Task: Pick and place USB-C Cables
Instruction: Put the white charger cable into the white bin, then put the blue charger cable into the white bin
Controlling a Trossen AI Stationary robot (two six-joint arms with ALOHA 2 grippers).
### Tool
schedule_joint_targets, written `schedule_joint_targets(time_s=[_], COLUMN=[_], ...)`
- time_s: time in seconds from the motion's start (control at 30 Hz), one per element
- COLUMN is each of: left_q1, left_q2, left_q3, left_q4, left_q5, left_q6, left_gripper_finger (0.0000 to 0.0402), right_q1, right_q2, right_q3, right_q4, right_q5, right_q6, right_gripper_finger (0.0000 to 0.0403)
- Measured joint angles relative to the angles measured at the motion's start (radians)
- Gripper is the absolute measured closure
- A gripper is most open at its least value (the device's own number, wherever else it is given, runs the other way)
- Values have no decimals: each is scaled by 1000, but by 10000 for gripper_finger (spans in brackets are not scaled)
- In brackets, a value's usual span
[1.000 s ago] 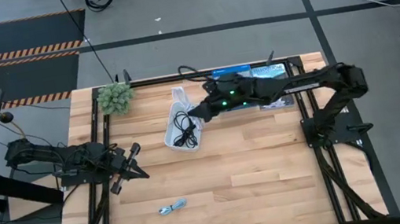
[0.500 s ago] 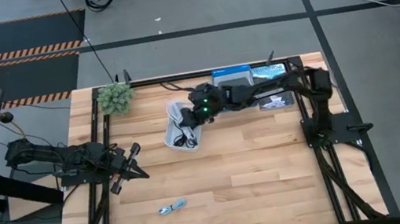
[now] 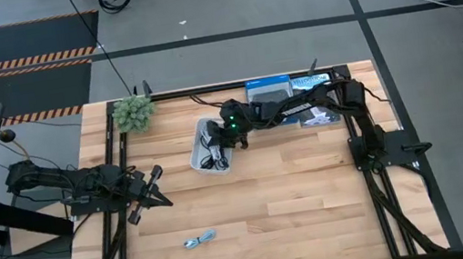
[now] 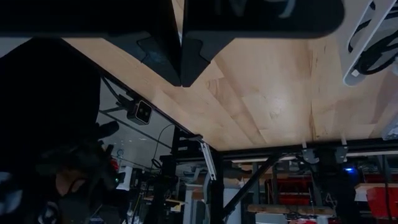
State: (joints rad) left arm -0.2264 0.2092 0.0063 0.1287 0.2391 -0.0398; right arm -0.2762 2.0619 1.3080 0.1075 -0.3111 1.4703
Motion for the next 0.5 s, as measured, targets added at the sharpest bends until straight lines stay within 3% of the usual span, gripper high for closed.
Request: schedule_joint_targets(time_s=[0.5], left_q1=[0], left_q2=[0], left_q3=[0], left_q4=[1], left_q5=[0], left_q6=[0], left_gripper_finger=[390], right_q1=[-6], right_q2=[-3], right_q3=[-2], right_q4=[93], right_q5=[-1], right_q6=[-59], right_gripper_finger=[135])
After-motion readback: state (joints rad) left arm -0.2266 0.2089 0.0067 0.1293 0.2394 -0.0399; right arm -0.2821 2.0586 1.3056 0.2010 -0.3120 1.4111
